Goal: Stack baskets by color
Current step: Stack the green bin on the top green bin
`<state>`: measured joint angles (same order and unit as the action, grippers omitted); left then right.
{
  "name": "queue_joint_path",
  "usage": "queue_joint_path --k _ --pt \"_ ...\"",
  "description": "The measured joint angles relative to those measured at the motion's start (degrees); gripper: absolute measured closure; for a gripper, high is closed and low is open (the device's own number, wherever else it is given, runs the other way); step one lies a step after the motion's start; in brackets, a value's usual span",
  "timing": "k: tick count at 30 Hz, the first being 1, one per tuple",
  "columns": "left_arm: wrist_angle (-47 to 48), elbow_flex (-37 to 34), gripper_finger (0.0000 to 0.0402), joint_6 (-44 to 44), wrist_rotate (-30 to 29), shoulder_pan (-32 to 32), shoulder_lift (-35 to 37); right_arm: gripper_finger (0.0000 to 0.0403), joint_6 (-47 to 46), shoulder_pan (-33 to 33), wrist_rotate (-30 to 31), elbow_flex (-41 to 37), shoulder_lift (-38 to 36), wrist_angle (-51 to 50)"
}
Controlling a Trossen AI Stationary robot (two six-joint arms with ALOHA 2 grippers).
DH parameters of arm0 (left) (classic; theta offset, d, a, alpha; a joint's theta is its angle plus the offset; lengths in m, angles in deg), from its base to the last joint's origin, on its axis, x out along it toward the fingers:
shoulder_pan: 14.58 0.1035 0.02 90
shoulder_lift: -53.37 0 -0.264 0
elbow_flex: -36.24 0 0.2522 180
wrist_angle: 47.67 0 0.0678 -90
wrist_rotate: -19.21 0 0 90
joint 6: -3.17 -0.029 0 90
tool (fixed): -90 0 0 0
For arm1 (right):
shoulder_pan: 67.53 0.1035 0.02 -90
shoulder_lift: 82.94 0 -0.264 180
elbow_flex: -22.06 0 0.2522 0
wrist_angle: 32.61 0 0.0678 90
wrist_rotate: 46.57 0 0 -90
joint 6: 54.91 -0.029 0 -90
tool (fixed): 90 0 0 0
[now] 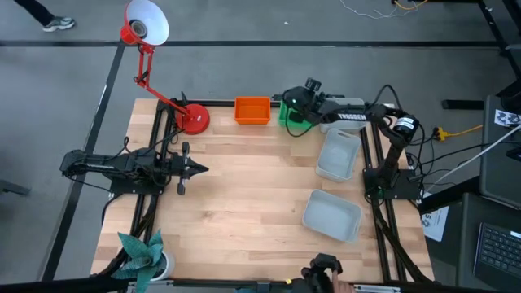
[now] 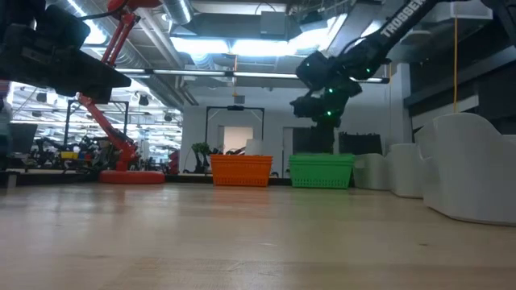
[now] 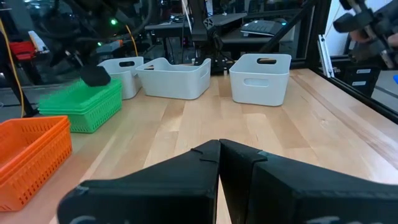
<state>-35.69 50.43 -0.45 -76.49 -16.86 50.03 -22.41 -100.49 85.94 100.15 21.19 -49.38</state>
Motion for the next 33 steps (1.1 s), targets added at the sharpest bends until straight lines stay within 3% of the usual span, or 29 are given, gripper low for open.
queue_joint_path --k 4,10,16,18,23,25,33 --pt "0.0 0.0 0.0401 0.0 0.0 0.0 0.0 0.0295 0.9 -0.3 -3.2 -1.8 0.0 0.7" --pt "0.0 0.0 0.0401 0.0 0.0 0.0 0.0 0.0295 1.0 0.1 -2.4 0.6 -0.1 -0.9" --pt "0.0 0.0 0.0401 -0.1 0.0 0.0 0.0 0.0295 -1.7 3.4 -8.9 7.0 -1.5 -16.7" --pt "0.0 0.0 0.0401 -0.1 0.0 0.0 0.0 0.0295 -4.1 4.2 -14.1 9.7 -2.1 -24.6" --pt "0.0 0.0 0.0401 -0.1 0.0 0.0 0.0 0.0295 -9.4 4.7 -36.8 13.8 -2.4 -44.1" --pt "0.0 0.0 0.0401 -0.1 0.0 0.0 0.0 0.0295 -9.5 4.8 -40.8 13.5 -2.4 -48.3" --pt "0.0 0.0 0.0401 -0.1 0.0 0.0 0.0 0.0295 -10.0 2.6 -39.1 8.4 -2.4 -43.9"
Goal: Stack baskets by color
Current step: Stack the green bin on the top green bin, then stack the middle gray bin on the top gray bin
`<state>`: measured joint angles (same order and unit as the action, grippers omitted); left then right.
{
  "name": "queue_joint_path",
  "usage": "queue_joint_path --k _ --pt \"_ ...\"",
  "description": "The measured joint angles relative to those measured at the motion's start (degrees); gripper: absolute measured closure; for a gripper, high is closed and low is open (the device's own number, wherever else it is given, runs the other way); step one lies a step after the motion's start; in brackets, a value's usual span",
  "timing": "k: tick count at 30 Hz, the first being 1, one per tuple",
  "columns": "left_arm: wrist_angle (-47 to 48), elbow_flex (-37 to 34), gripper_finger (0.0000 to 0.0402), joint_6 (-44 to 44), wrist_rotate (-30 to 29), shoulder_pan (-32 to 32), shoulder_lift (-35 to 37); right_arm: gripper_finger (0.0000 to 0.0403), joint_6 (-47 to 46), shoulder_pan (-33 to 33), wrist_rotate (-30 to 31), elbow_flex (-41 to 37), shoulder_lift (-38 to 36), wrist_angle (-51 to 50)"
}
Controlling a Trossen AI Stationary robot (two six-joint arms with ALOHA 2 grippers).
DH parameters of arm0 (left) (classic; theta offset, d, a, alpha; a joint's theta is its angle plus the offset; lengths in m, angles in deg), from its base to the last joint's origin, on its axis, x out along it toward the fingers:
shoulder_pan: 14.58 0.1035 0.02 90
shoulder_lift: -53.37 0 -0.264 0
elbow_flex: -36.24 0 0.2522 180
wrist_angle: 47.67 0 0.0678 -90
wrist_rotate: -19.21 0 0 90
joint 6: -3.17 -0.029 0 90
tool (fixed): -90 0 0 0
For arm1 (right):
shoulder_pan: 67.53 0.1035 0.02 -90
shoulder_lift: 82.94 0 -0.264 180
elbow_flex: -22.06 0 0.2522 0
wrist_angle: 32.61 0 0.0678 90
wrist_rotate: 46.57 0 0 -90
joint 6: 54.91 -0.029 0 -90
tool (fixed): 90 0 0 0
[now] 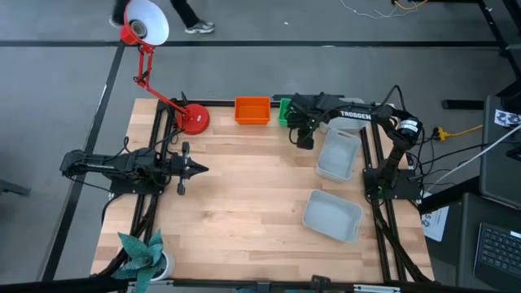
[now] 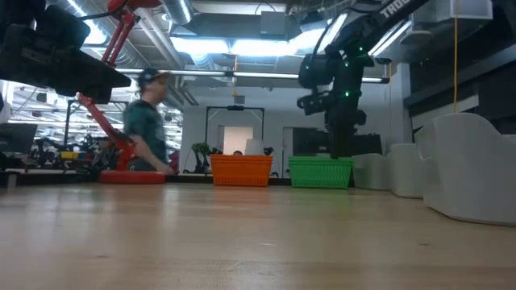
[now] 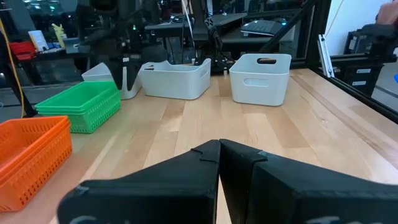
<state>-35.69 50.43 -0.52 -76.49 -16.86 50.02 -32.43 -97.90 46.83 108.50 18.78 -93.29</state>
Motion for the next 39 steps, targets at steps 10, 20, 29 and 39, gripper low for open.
queue_joint_path --k 10,20,29,39 --pt "0.0 0.0 0.0401 0.0 0.0 0.0 0.0 0.0295 -0.2 -2.1 7.5 -3.0 0.1 7.3" --pt "0.0 0.0 0.0401 0.0 0.0 0.0 0.0 0.0295 0.0 -2.0 5.6 -3.0 0.1 13.0" --pt "0.0 0.0 0.0401 0.0 0.0 0.0 0.0 0.0295 0.0 -2.0 1.4 -2.9 0.1 15.9" --pt "0.0 0.0 0.0401 0.0 0.0 0.0 0.0 0.0295 -2.2 2.3 1.0 -1.1 -5.9 5.2"
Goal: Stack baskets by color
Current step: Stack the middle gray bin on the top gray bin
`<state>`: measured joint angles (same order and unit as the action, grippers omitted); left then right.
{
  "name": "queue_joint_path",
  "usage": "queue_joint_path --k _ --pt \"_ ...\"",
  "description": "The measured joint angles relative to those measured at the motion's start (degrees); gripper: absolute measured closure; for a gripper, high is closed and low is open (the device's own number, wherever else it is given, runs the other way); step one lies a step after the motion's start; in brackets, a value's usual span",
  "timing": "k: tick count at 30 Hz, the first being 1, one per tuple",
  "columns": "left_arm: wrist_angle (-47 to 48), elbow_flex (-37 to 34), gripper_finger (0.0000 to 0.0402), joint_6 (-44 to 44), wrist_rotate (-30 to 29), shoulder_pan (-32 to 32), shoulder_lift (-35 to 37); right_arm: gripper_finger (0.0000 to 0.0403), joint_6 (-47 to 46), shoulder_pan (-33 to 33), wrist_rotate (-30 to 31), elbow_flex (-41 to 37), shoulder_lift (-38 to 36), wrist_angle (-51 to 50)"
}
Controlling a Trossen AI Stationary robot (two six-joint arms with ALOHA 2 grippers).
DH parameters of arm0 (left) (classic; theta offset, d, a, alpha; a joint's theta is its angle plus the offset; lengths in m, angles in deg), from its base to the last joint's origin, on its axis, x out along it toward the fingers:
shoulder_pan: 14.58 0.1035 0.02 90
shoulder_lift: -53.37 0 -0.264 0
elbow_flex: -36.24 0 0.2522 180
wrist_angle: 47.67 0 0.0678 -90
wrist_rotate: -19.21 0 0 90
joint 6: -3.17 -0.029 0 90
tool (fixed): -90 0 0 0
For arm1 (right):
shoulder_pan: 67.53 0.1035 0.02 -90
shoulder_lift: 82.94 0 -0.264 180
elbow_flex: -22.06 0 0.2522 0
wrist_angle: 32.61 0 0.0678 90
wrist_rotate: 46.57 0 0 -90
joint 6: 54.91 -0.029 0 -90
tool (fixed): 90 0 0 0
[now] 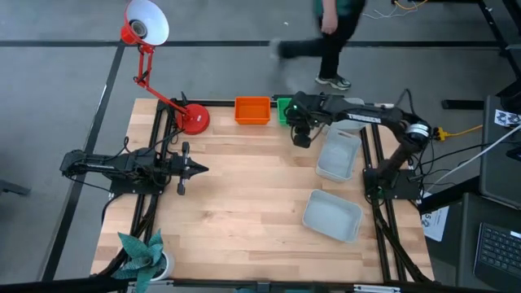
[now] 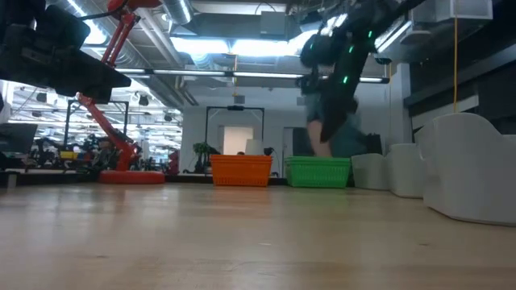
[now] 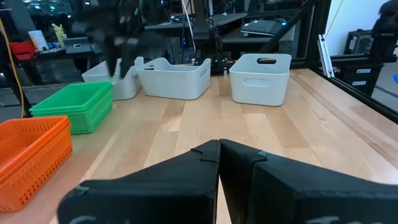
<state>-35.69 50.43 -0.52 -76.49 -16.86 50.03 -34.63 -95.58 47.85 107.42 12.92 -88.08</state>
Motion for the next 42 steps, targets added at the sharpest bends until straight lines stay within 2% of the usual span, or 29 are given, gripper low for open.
queue_joint_path --k 11,16,21,26,32,36,42 --pt "0.0 0.0 0.0401 0.0 0.0 0.0 0.0 0.0295 -25.5 8.8 0.0 0.8 -17.9 -28.0" --pt "0.0 0.0 0.0401 0.0 0.0 0.0 0.0 0.0295 -35.5 12.8 0.4 0.8 -21.7 -37.6" --pt "0.0 0.0 0.0401 0.0 0.0 0.0 0.0 0.0295 -42.9 18.0 1.3 0.5 -22.3 -47.9" --pt "0.0 0.0 0.0401 0.0 0.0 0.0 0.0 0.0295 -41.6 22.9 1.4 -3.3 -22.2 -48.3" --pt "0.0 0.0 0.0401 0.0 0.0 0.0 0.0 0.0295 -43.7 27.9 -7.3 -11.8 -21.7 -48.3" --pt "0.0 0.0 0.0401 0.0 0.0 0.0 0.0 0.0295 -46.8 31.3 -7.5 -16.9 -21.6 -47.3" --pt "0.0 0.0 0.0401 0.0 0.0 0.0 0.0 0.0295 -50.0 34.0 -7.1 -20.8 -20.7 -40.2"
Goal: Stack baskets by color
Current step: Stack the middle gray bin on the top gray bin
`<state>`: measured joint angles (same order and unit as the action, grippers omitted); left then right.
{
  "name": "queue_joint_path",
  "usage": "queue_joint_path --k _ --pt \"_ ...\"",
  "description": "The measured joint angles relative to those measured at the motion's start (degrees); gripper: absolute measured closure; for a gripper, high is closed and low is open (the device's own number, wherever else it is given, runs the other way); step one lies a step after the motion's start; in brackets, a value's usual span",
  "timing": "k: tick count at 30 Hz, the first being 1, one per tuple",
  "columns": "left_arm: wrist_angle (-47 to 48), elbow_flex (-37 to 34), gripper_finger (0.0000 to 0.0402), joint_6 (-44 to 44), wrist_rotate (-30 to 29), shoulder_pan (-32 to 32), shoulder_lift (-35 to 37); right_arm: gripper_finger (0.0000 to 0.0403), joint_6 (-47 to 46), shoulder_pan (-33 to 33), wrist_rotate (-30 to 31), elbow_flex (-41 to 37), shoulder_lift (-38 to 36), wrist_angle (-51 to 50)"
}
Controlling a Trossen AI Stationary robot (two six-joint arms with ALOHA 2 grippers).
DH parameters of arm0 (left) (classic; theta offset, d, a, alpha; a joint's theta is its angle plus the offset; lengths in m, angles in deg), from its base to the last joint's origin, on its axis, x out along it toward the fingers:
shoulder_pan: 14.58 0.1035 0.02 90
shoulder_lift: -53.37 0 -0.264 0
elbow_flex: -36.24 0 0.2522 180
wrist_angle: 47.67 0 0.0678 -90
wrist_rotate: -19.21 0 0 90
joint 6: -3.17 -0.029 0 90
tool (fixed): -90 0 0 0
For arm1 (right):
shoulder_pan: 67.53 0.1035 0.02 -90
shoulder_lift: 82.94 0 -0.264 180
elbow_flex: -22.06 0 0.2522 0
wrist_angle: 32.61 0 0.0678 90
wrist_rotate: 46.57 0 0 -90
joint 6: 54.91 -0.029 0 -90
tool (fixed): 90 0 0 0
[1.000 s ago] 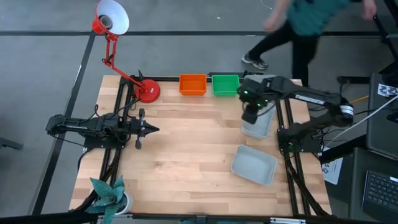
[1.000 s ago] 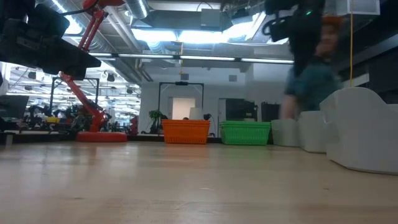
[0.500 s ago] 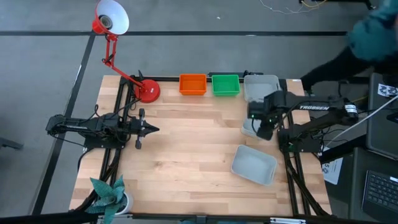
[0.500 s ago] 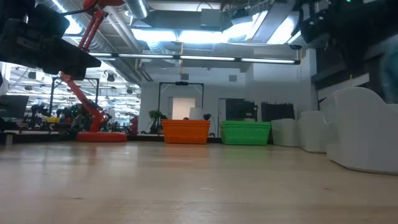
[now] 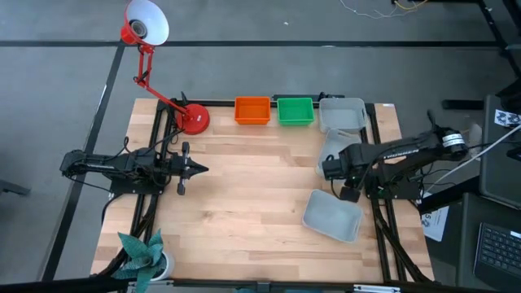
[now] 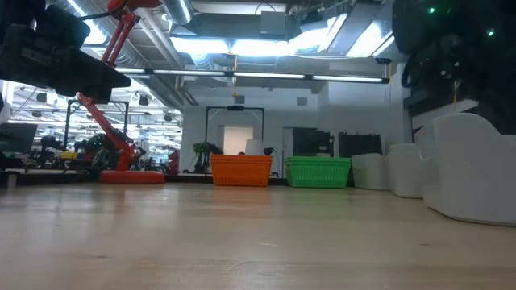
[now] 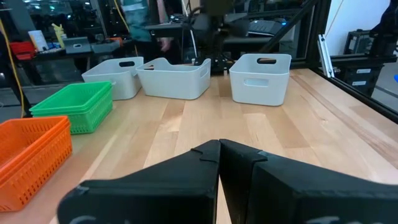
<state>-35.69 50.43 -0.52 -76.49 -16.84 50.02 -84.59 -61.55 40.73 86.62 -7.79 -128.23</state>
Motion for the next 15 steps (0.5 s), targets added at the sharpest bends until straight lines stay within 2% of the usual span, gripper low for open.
queue_joint_path --k 5,9,12,15 --pt "0.0 0.0 0.0401 0.0 0.0 0.0 0.0 0.0295 0.4 0.3 0.0 -1.8 3.0 7.3" --pt "0.0 0.0 0.0401 0.0 0.0 0.0 0.0 0.0295 6.4 -0.1 1.1 -2.3 5.9 20.1" --pt "0.0 0.0 0.0401 0.0 0.0 0.0 0.0 0.0295 11.1 -0.8 1.3 -0.5 7.5 29.1" --pt "0.0 0.0 0.0401 0.0 0.0 0.0 0.0 0.0295 15.7 -0.8 -0.2 3.2 7.8 30.1"
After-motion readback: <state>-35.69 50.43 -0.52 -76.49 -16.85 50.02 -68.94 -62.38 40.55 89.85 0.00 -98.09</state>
